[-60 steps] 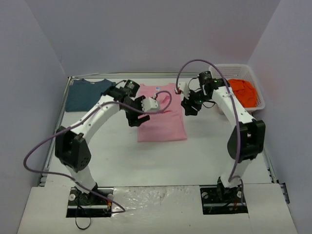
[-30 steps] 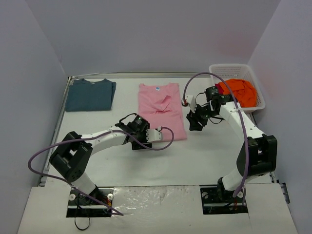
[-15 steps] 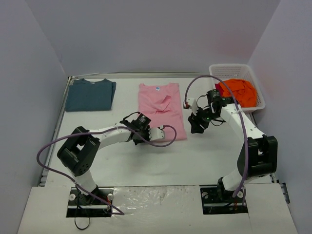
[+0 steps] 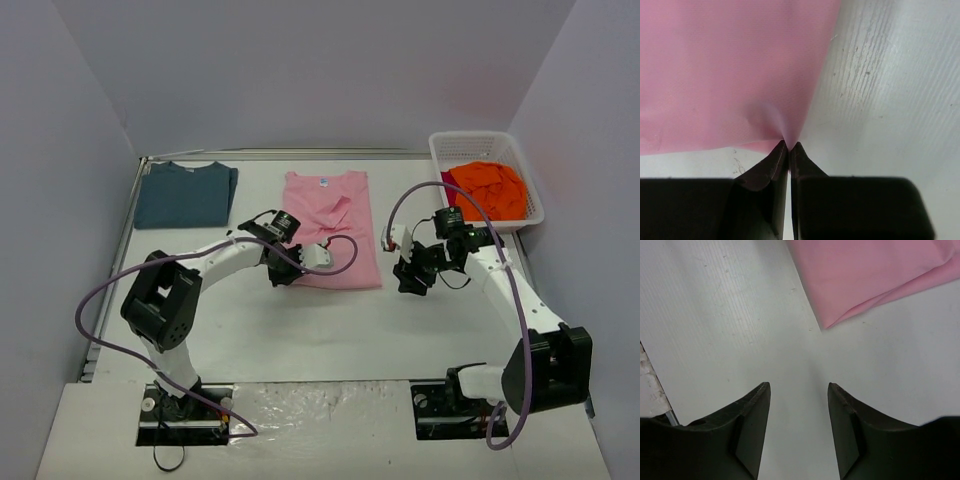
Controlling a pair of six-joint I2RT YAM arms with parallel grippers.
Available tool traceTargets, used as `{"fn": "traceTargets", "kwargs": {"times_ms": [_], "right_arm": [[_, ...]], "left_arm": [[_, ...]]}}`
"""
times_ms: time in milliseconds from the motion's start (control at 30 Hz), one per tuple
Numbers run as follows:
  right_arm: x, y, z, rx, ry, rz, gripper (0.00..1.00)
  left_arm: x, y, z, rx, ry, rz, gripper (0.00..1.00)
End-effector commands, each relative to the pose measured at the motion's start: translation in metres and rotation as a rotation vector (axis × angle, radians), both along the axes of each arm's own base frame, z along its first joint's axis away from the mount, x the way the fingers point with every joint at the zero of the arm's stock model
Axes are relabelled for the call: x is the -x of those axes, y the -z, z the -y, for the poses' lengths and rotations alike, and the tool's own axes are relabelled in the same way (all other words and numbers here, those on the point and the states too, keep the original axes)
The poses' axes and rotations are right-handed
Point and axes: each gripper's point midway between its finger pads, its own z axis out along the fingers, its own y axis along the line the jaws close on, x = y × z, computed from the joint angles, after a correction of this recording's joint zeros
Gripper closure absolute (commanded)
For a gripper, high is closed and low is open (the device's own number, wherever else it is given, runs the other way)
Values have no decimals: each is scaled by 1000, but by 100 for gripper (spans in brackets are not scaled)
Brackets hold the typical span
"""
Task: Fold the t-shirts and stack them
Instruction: Grab one side of the 2/3 rectangular tshirt with both arms
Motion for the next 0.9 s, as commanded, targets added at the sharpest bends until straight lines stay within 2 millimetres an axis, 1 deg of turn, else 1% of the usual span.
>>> {"fn": "traceTargets", "kwargs": {"times_ms": [0, 33, 100, 133, 167, 200, 233, 267, 300, 400, 467, 500, 533, 567, 600, 633, 700, 800, 867], "right_arm": [[6, 9, -6, -11, -60, 22, 55], [3, 12, -10, -9, -75, 38, 56], [6, 23, -13, 5, -89, 33, 57], [6, 27, -15, 13, -96, 32, 58], [1, 31, -21, 34, -113, 62, 60], [3, 40, -23, 50, -114, 50, 62], [1, 44, -27, 59, -121, 59, 63], [-2, 46, -36, 62, -147, 85, 64], [-3, 48, -38, 68, -154, 87, 64], [-7, 59, -51, 63, -187, 61, 64], [-10, 63, -54, 64, -199, 49, 66], [-10, 70, -56, 67, -203, 22, 66], [-15, 69, -57, 65, -203, 25, 67], [-16, 72, -59, 67, -209, 17, 68], [-17, 77, -59, 71, -215, 0, 68], [-19, 77, -61, 69, -220, 4, 68], [-20, 84, -61, 75, -224, -17, 68], [-23, 87, -63, 78, -228, -24, 68], [-27, 86, -64, 77, -227, -19, 67]], "left_arm": [[17, -10, -5, 21, 37, -114, 98], [19, -8, -7, 13, 36, -133, 98], [18, -11, -6, 27, 35, -147, 98], [20, -9, -6, 25, 30, -167, 98], [20, -9, -6, 30, 31, -175, 98], [20, -10, -5, 37, 31, -182, 98], [21, -9, -5, 36, 31, -191, 98], [21, -9, -5, 38, 30, -194, 98], [20, -10, -4, 39, 29, -196, 98], [21, -7, -6, 31, 26, -212, 97], [19, -8, -6, 34, 19, -215, 98], [18, -8, -5, 38, 20, -214, 98], [18, -8, -5, 39, 19, -215, 98], [17, -9, -6, 42, 15, -215, 98], [17, -8, -5, 43, 15, -216, 98], [16, -8, -5, 42, 14, -219, 98], [16, -9, -6, 43, 14, -223, 98], [17, -9, -5, 49, 19, -240, 98], [15, -10, -4, 55, 21, -244, 98]]}}
